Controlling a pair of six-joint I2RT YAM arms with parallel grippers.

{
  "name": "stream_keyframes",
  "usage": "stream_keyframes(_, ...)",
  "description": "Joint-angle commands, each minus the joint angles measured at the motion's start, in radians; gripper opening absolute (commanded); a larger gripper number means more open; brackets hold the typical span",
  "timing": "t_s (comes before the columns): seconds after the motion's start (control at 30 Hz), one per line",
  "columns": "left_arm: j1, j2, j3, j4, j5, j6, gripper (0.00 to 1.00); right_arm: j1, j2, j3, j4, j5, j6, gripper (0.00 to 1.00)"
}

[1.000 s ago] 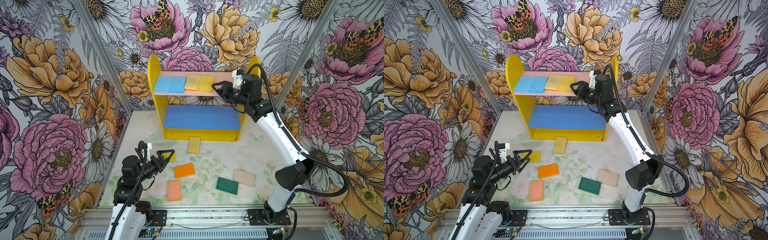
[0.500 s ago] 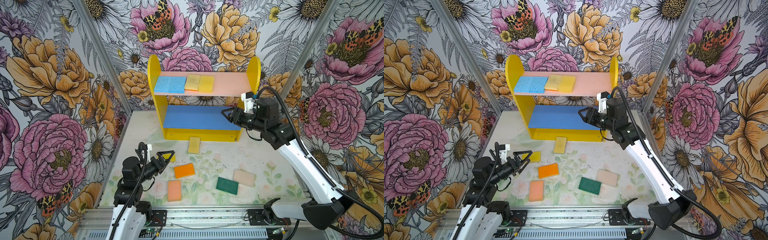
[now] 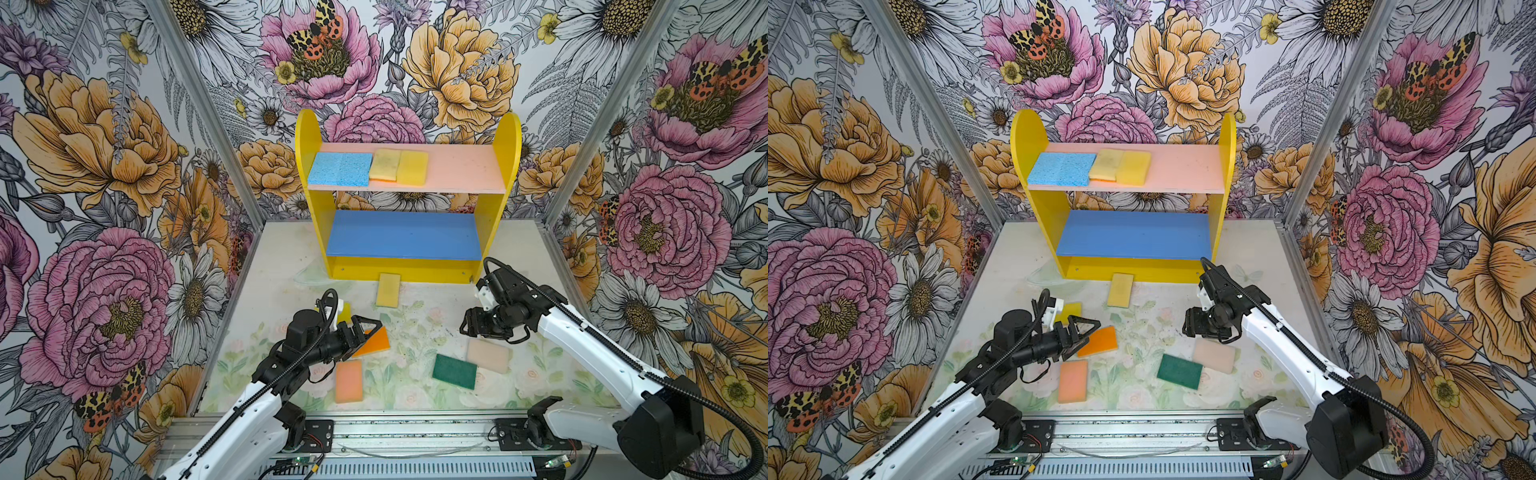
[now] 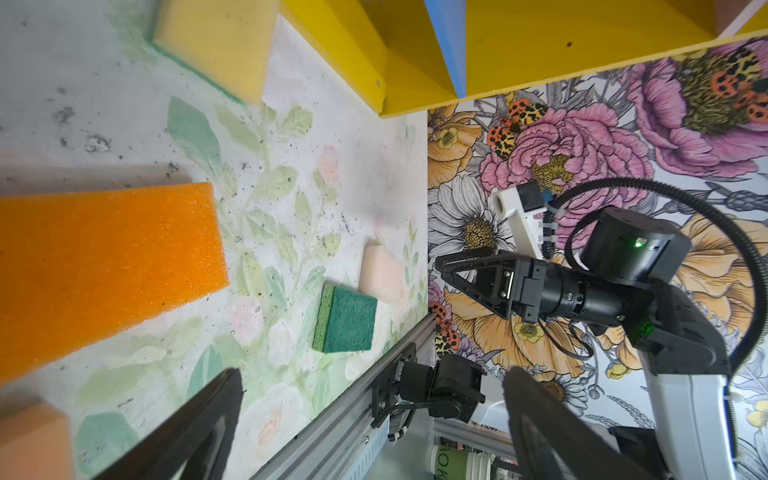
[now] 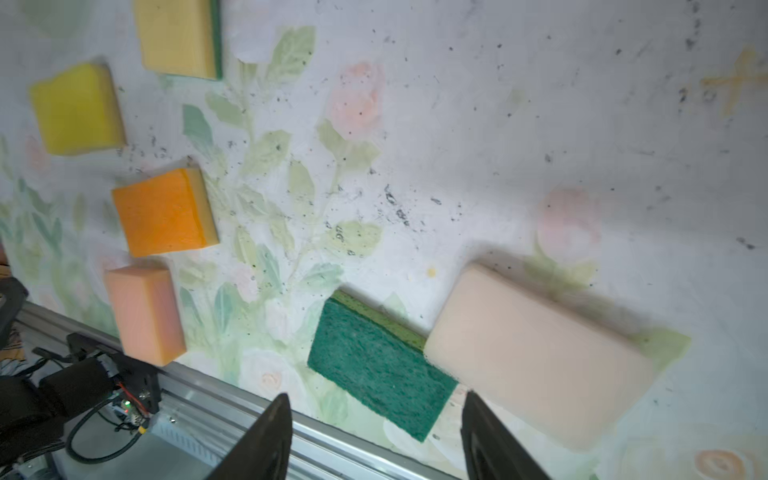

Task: Place and organize the cleaning sponges onto the shelf
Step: 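Withdraw the right gripper and lower it over the cream sponge, then grasp the cream sponge with the right gripper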

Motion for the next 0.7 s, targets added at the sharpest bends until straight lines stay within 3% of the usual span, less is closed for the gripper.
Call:
stream_keyframes(0.0,-0.051,0.046,-0.004,0.107,-0.093,-0.009,0.99,0.012,0.036,-0.019,-0.060,0.108,0.002,0.68)
stream_keyframes(0.1,-0.076,0.065,0.010,0.106,-0.110,0.001,0.99,0.009,0.035,-0.056,-0.060,0.215,0.083,0.77)
stream_keyframes(0.13,-0.076,0.065,0.012,0.106,-0.114,0.000,0.99,0.002,0.031,-0.069,-0.060,0.247,0.111,0.84)
stream_keyframes(0.17,-0.076,0.063,0.012,0.107,-0.115,-0.001,0.99,-0.002,0.027,-0.082,-0.058,0.269,0.129,0.98)
stream_keyframes(0.37,-0.074,0.056,0.014,0.093,-0.117,0.005,0.99,-0.022,0.044,-0.111,-0.050,0.317,0.179,0.99)
stream_keyframes(0.67,-0.063,0.036,0.002,0.092,-0.118,0.007,0.99,-0.072,0.027,-0.241,0.123,0.251,0.304,0.99)
